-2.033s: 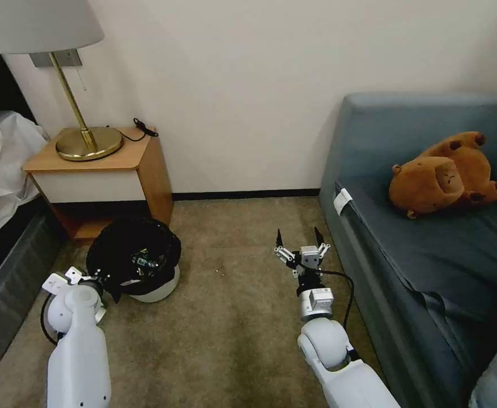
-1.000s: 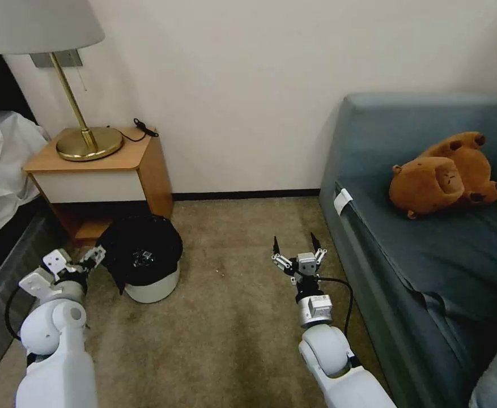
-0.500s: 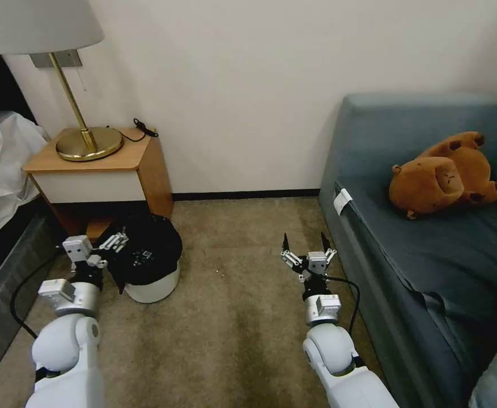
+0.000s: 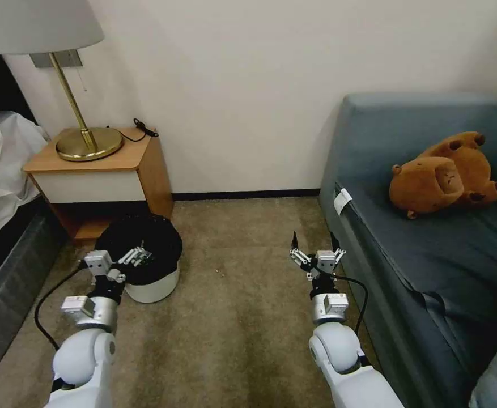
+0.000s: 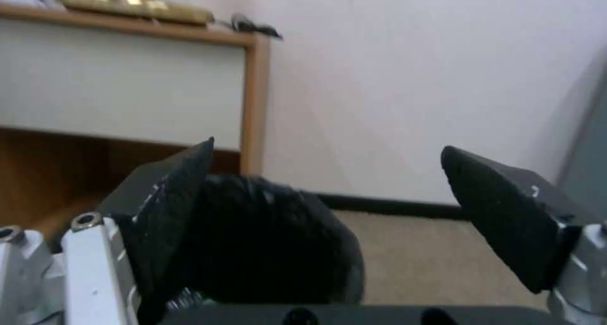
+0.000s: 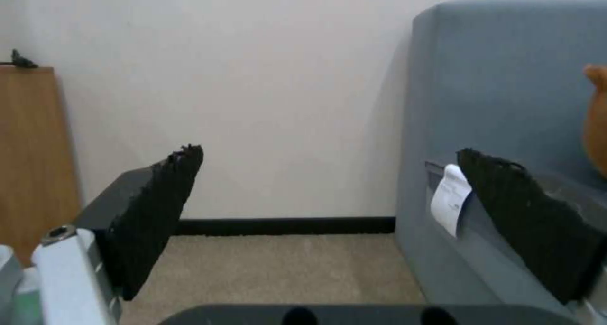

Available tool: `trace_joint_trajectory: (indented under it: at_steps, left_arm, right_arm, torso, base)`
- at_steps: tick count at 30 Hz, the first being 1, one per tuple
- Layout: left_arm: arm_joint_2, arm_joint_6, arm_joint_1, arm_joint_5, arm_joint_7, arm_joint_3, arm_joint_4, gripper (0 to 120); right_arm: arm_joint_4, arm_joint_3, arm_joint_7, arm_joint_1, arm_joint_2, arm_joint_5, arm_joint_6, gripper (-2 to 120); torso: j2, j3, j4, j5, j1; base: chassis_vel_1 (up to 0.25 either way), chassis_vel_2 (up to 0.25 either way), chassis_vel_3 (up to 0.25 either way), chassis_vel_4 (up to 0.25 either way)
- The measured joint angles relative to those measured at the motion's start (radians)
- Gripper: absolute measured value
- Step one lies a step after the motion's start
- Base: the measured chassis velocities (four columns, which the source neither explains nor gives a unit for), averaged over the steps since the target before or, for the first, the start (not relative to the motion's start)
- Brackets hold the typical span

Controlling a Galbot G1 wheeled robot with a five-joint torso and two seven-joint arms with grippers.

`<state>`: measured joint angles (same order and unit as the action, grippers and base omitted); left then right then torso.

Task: Pick up the trash bin, then pick up the garbage on the floor and place it into the trash bin.

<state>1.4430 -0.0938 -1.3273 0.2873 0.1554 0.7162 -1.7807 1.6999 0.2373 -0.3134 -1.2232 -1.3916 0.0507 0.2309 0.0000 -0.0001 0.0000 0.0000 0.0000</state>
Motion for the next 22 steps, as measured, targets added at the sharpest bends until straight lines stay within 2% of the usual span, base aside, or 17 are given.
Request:
trace_joint_trajectory:
  at_steps: [6, 11, 22]
  left_arm:
    - [-0.005, -0.013, 0.001, 0.002, -0.030, -0.063, 0.028, 97]
    - [-0.003, -0.013, 0.009, 0.002, -0.036, -0.091, 0.036, 97]
    - [-0.002, -0.009, 0.012, 0.005, -0.028, -0.103, 0.036, 96]
  right_arm:
    - [-0.005, 0.001, 0.016, -0.009, -0.007, -0.002, 0.003, 100]
    - [-0.005, 0.002, 0.028, -0.011, -0.008, -0.002, 0.008, 100]
    - [0.012, 0.029, 0.068, -0.019, -0.001, -0.005, 0.011, 100]
  torso:
    - [0.000, 0.000, -0.0001, 0.0000, 0.000]
    - [0.000, 0.000, 0.0000, 0.0000, 0.000]
    - [0.000, 0.000, 0.0000, 0.0000, 0.000]
  base:
    - [0.000, 0.000, 0.000, 0.000]
    - [0.000, 0.000, 0.000, 0.000]
    - [0.000, 0.000, 0.000, 0.000]
